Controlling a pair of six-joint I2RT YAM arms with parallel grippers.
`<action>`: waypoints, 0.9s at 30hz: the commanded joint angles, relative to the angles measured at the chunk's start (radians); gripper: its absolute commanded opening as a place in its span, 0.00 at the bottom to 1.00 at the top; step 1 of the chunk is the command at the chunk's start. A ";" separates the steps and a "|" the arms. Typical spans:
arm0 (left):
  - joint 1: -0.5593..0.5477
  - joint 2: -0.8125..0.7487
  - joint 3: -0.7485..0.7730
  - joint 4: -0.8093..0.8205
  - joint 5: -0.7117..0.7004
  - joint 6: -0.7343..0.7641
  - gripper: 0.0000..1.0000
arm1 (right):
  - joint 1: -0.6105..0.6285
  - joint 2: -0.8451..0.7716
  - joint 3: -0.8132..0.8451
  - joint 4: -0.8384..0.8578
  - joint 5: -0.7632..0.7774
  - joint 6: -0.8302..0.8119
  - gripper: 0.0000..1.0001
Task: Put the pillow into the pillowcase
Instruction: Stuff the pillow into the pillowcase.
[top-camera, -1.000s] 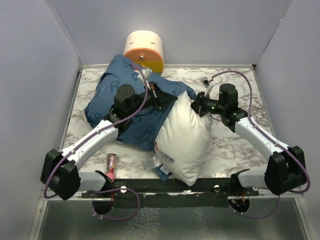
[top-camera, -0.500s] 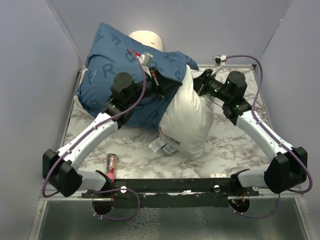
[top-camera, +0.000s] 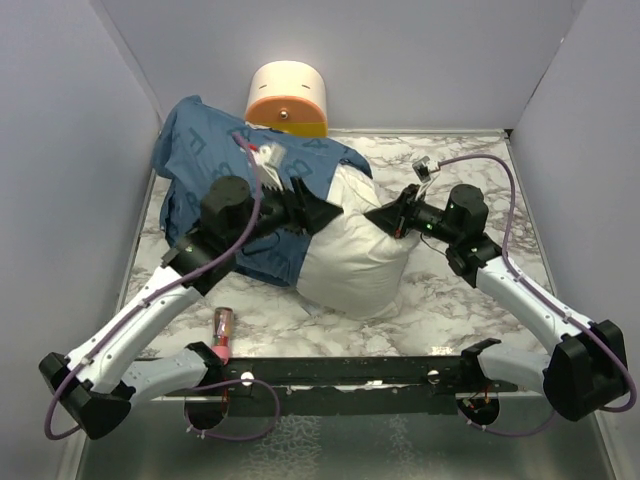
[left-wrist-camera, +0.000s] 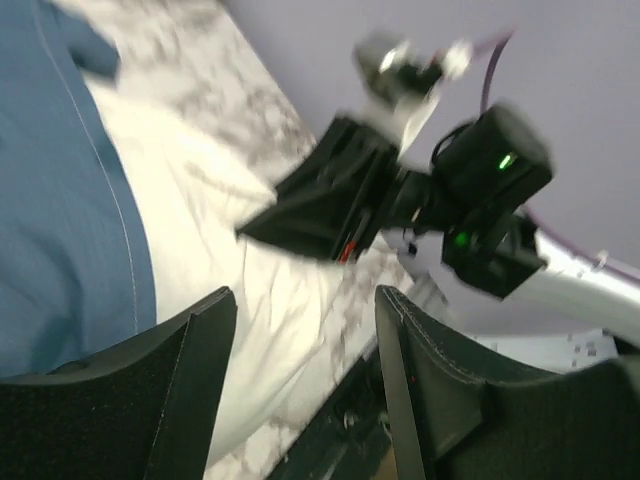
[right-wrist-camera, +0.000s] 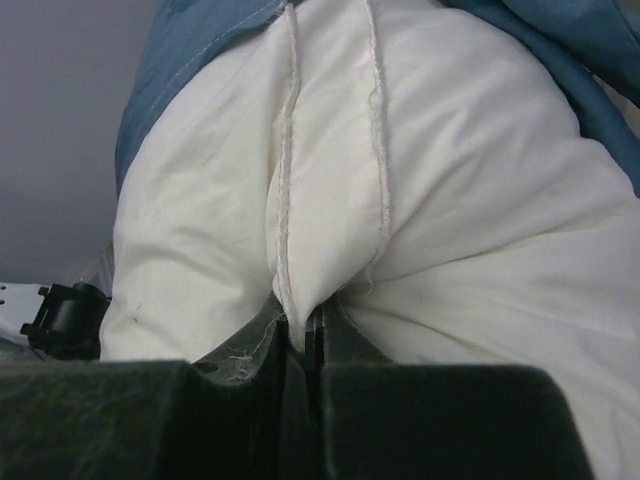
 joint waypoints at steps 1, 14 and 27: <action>0.005 -0.002 0.311 -0.280 -0.263 0.155 0.60 | 0.012 0.013 0.038 -0.058 -0.138 -0.061 0.01; 0.003 0.558 0.951 -0.635 -0.385 0.771 0.69 | 0.075 -0.040 -0.004 -0.033 -0.182 -0.027 0.01; 0.030 0.812 1.070 -0.687 -0.276 0.936 0.80 | 0.087 -0.070 -0.012 -0.063 -0.173 -0.036 0.01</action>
